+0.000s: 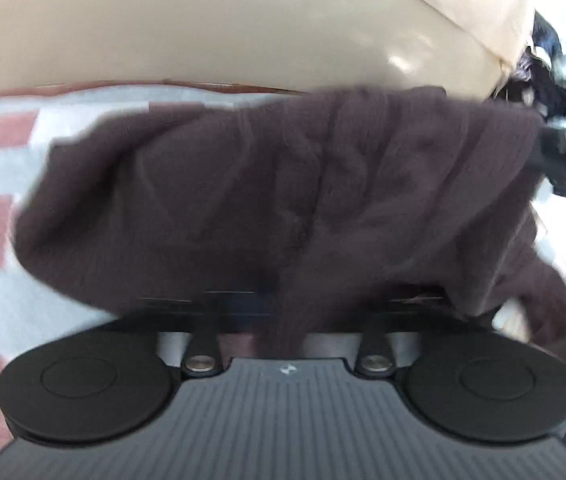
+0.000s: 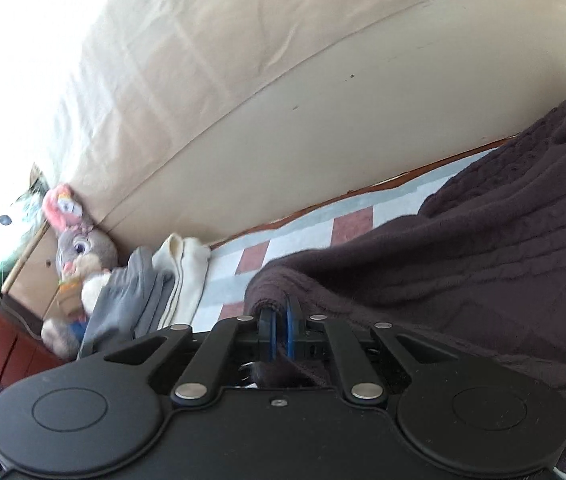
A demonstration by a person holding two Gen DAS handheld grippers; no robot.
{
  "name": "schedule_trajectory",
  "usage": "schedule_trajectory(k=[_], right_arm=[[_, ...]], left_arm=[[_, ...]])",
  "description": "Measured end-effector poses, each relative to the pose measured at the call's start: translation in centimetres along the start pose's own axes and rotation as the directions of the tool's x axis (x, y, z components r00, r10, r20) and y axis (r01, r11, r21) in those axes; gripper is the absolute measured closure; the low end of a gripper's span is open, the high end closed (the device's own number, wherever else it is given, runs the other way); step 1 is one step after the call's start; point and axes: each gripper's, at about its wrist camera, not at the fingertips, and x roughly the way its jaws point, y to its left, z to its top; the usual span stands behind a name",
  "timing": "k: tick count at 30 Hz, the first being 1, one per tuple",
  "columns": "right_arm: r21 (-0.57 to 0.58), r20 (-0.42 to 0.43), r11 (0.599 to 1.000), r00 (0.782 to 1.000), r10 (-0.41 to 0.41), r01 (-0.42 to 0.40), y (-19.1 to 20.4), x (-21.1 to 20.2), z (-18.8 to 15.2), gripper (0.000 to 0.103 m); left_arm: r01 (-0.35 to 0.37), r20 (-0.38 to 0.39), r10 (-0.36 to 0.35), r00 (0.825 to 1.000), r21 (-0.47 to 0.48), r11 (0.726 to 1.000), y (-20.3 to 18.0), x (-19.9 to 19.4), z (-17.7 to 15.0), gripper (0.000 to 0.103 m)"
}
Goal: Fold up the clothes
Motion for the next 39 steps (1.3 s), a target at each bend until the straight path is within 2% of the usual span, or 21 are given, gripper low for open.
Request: schedule_trajectory(k=[1,3,5,7,8,9,12,13,16,19,21,23,24,25,26,28,31,32,34,37,39], right_arm=[[-0.016,-0.004,1.000,1.000,-0.011,0.011,0.1,-0.1,-0.2,0.096],[-0.050,-0.008,0.999,1.000,-0.014,0.013,0.4,-0.3,-0.7,0.096],[-0.094,-0.026,0.995,1.000,0.015,-0.018,1.1,-0.5,-1.1,0.096],[-0.142,-0.075,0.984,0.993,0.096,-0.106,2.3,-0.7,-1.9,0.097],[-0.161,-0.114,0.975,0.984,0.137,-0.154,3.0,-0.7,-2.5,0.097],[-0.178,-0.145,0.967,0.977,0.157,-0.182,3.5,-0.6,-3.2,0.097],[-0.190,-0.243,0.964,0.960,0.137,-0.186,4.2,1.1,-5.8,0.097],[-0.183,-0.278,0.967,0.953,0.121,-0.176,4.1,1.9,-6.6,0.097],[-0.145,-0.364,0.981,0.929,0.068,-0.128,3.1,4.5,-8.5,0.096],[-0.129,-0.434,0.985,0.900,0.044,-0.111,2.8,5.9,-9.3,0.096],[-0.141,-0.485,0.985,0.874,0.015,-0.095,3.1,6.2,-10.0,0.096],[-0.159,-0.522,0.985,0.853,-0.022,-0.072,3.3,6.3,-10.8,0.096],[-0.145,-0.543,0.987,0.839,-0.026,-0.064,3.1,6.6,-11.0,0.096],[-0.130,-0.561,0.989,0.828,-0.020,-0.065,3.0,6.8,-11.2,0.096],[-0.125,-0.574,0.989,0.818,-0.011,-0.075,3.0,6.9,-11.3,0.095],[-0.114,-0.598,0.986,0.801,0.029,-0.120,3.5,6.9,-11.0,0.090],[-0.092,-0.629,0.974,0.770,0.104,-0.207,4.6,6.7,-9.9,0.088],[-0.100,-0.630,0.967,0.767,0.121,-0.235,5.1,6.5,-9.4,0.075],[-0.216,-0.557,0.949,0.827,0.075,-0.231,6.1,5.1,-7.0,0.053],[-0.323,-0.446,0.941,0.893,-0.058,-0.100,5.2,4.5,-2.6,0.052],[-0.321,-0.375,0.947,0.916,-0.145,0.018,3.3,4.5,0.5,0.052]], left_arm=[[-0.068,0.063,0.066,0.996,0.032,0.997,-0.1,-1.4,0.4,0.096],[-0.152,0.197,0.141,0.970,0.040,0.988,0.2,-5.6,1.5,0.096],[-0.147,0.298,0.139,0.944,0.004,0.989,1.3,-10.9,2.3,0.096],[-0.150,0.321,0.134,0.938,0.027,0.988,1.8,-14.5,2.2,0.096],[-0.167,0.311,0.140,0.940,0.061,0.984,1.7,-15.8,1.7,0.096],[-0.184,0.266,0.154,0.952,0.092,0.979,1.7,-16.3,1.1,0.096],[-0.213,0.083,0.204,0.975,0.112,0.971,2.7,-16.0,-1.1,0.094],[-0.221,0.013,0.221,0.975,0.103,0.970,3.3,-15.2,-1.8,0.088],[-0.276,-0.104,0.277,0.955,0.029,0.961,5.5,-13.5,-2.8,0.077],[-0.237,-0.132,0.216,0.967,-0.173,0.956,7.9,-14.2,-3.1,0.075],[-0.197,-0.100,0.176,0.979,-0.268,0.943,8.8,-15.2,-2.5,0.071],[-0.184,-0.040,0.180,0.983,-0.295,0.938,8.4,-16.4,-1.3,0.060],[-0.177,-0.013,0.182,0.983,-0.307,0.935,8.3,-16.9,-0.7,0.048],[-0.171,0.003,0.181,0.984,-0.306,0.936,8.1,-16.9,-0.1,0.042],[-0.167,0.014,0.180,0.984,-0.307,0.937,8.0,-16.8,0.6,0.040],[-0.177,-0.025,0.179,0.984,-0.322,0.930,8.6,-15.3,2.1,0.040],[-0.143,-0.061,0.130,0.990,-0.364,0.920,10.5,-12.3,5.2,0.040],[-0.132,-0.068,0.115,0.991,-0.392,0.910,10.9,-11.1,6.6,0.040],[-0.134,-0.076,0.112,0.991,-0.415,0.900,11.2,-9.3,8.6,0.040],[-0.208,-0.055,0.202,0.978,-0.359,0.910,11.2,-6.6,11.0,0.037],[-0.235,-0.015,0.245,0.969,-0.339,0.911,11.9,-4.9,10.7,0.036]])
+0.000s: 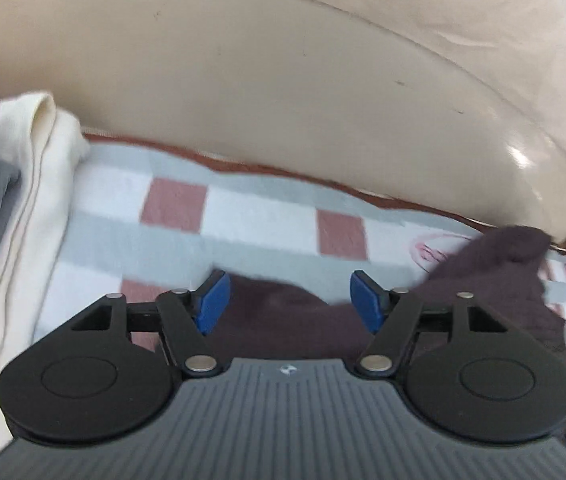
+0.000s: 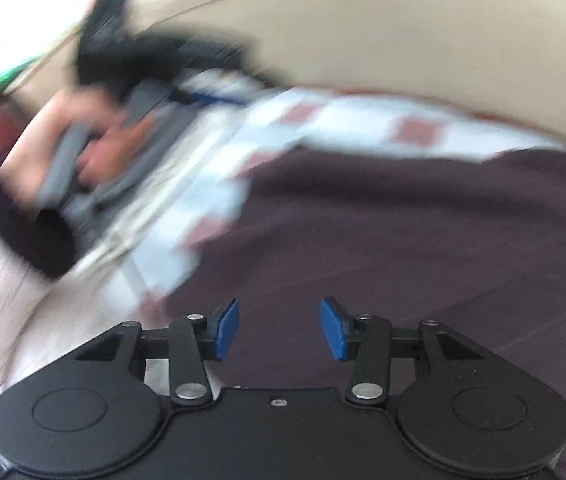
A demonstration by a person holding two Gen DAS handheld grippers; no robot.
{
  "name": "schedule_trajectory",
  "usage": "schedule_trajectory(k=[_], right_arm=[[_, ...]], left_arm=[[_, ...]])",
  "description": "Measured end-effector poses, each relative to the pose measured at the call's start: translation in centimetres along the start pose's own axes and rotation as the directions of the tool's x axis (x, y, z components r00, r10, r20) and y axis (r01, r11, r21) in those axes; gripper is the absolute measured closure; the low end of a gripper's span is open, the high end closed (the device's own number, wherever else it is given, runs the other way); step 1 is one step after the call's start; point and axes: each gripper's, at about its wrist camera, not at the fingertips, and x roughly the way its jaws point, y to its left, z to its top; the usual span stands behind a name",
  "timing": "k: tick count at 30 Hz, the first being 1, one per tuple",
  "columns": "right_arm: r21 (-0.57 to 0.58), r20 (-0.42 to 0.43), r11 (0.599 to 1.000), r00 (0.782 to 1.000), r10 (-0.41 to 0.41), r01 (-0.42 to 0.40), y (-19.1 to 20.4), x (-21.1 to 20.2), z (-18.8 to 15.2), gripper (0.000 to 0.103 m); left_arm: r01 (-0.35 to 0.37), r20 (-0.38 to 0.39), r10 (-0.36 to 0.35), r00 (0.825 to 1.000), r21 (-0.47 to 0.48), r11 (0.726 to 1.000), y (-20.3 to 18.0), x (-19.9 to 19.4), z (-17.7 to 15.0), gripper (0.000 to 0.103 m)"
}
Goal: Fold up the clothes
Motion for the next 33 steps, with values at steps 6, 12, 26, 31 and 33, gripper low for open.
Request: schedule_trajectory(k=[6,12,26,31,33], right_arm=[[0.360,0.029,0.921,0.985,-0.172,0.150,-11.6,-0.8,5.2,0.052],[0.677,-0.049,0.710,0.975,-0.218,0.193,-20.2,1.3,8.3,0.052],[0.775,-0.077,0.569,0.934,-0.349,0.276,-29.6,2.7,8.0,0.051],[0.861,-0.018,0.476,0.947,-0.320,0.177,-31.5,4.2,5.8,0.037],[0.871,-0.039,0.454,0.947,-0.319,0.189,-31.8,5.4,5.7,0.036]], left_arm=[[-0.072,-0.018,0.070,0.997,-0.155,0.985,6.3,4.0,-2.0,0.039],[-0.090,-0.093,0.066,0.993,-0.275,0.957,10.1,6.1,-1.2,0.037],[-0.062,-0.166,0.021,0.986,-0.249,0.966,10.4,9.1,-1.7,0.035],[-0.042,-0.181,0.005,0.984,-0.203,0.978,9.2,9.4,-1.8,0.026],[-0.036,-0.183,-0.001,0.983,-0.197,0.980,9.0,9.3,-1.9,0.026]])
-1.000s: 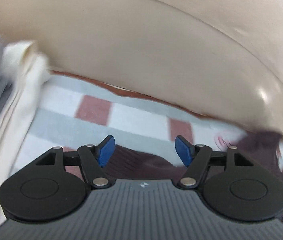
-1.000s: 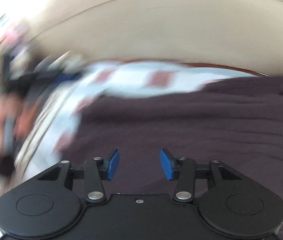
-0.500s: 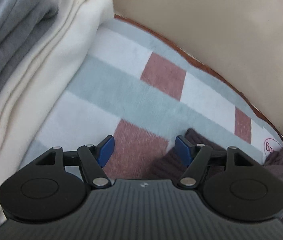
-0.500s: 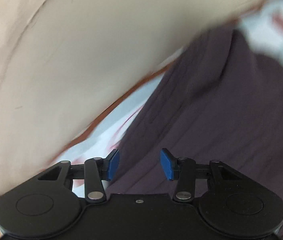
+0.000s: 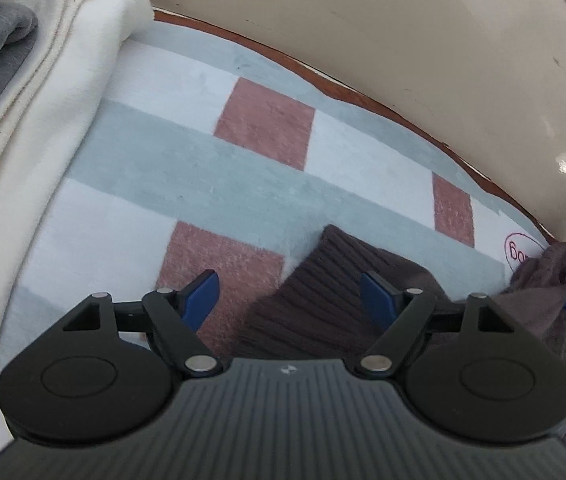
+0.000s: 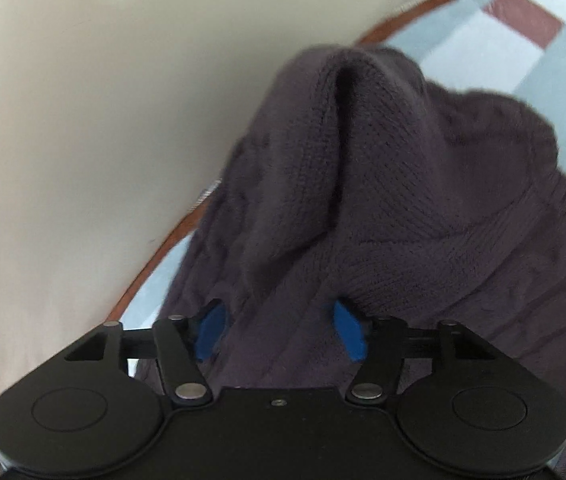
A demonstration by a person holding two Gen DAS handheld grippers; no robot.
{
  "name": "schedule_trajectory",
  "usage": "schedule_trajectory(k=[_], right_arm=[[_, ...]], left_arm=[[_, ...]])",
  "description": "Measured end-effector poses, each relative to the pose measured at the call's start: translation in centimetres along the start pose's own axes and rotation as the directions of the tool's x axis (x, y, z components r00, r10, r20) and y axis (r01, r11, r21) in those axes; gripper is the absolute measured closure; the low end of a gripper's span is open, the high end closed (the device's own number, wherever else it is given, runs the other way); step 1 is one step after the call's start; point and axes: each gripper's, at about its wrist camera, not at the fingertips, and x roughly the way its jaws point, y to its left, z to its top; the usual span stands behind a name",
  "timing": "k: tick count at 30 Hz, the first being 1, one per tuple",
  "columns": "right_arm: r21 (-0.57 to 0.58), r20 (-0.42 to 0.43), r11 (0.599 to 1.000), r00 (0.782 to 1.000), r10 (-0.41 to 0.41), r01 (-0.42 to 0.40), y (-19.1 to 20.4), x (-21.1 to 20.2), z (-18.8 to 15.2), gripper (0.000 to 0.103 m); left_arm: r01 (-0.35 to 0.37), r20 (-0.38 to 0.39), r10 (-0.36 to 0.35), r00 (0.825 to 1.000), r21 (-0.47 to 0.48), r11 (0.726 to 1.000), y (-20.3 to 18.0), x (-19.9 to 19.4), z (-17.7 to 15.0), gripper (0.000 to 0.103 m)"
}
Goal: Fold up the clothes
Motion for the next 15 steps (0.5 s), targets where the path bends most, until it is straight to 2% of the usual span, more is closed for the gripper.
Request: schedule_trajectory(k=[2,3,4,5,6,7,8,10,11,13,15], right_arm=[[-0.040,0.001,0.999,1.000,-0.015,0.015,0.9,0.6,-0.6,0.027],[-0.098,-0.001,0.995,0.999,-0.034,0.034,1.6,0.8,-1.1,0.027],[-0.189,0.016,0.978,0.996,-0.090,0.091,2.6,0.9,-1.9,0.040],[-0.276,0.040,0.949,0.989,-0.145,0.150,3.6,1.0,-2.8,0.066],[-0.348,0.079,0.916,0.980,-0.184,0.200,4.2,0.9,-3.7,0.076],[-0.401,0.127,0.891,0.976,-0.177,0.214,4.7,0.3,-4.6,0.090],[-0.441,0.178,0.870,0.971,-0.158,0.222,5.0,-0.5,-5.6,0.091],[-0.466,0.292,0.865,0.955,-0.048,0.185,4.3,-3.6,-7.8,0.092],[-0.470,0.343,0.868,0.939,0.017,0.157,3.3,-5.5,-9.0,0.093],[-0.463,0.447,0.880,0.885,0.128,0.106,0.5,-9.7,-11.4,0.094],[-0.403,0.489,0.910,0.863,0.125,0.096,-2.4,-12.0,-12.9,0.095]], left_arm=[[-0.003,-0.003,0.003,1.000,0.015,1.000,-0.1,-0.2,-0.2,0.026],[-0.010,-0.005,0.010,1.000,0.023,1.000,-0.3,-0.2,-0.3,0.025],[-0.018,-0.006,0.018,1.000,0.031,0.999,-0.4,-0.3,-0.4,0.025],[-0.026,-0.008,0.026,1.000,0.039,0.999,-0.5,-0.3,-0.5,0.025],[-0.033,-0.009,0.033,0.999,0.047,0.998,-0.7,-0.3,-0.6,0.024],[-0.033,-0.010,0.034,0.999,0.047,0.998,-0.8,-0.3,-0.8,0.021],[-0.031,-0.012,0.032,0.999,0.048,0.998,-0.9,-0.3,-0.9,0.020],[-0.028,-0.015,0.029,0.999,0.047,0.999,-0.9,-0.3,-0.9,0.018],[-0.025,-0.017,0.026,1.000,0.044,0.999,-0.9,-0.3,-0.9,0.018],[-0.002,-0.023,0.002,1.000,0.008,1.000,-0.4,-0.4,-0.8,0.018],[0.050,-0.038,-0.052,0.998,-0.056,0.997,0.5,-0.7,-0.8,0.018]])
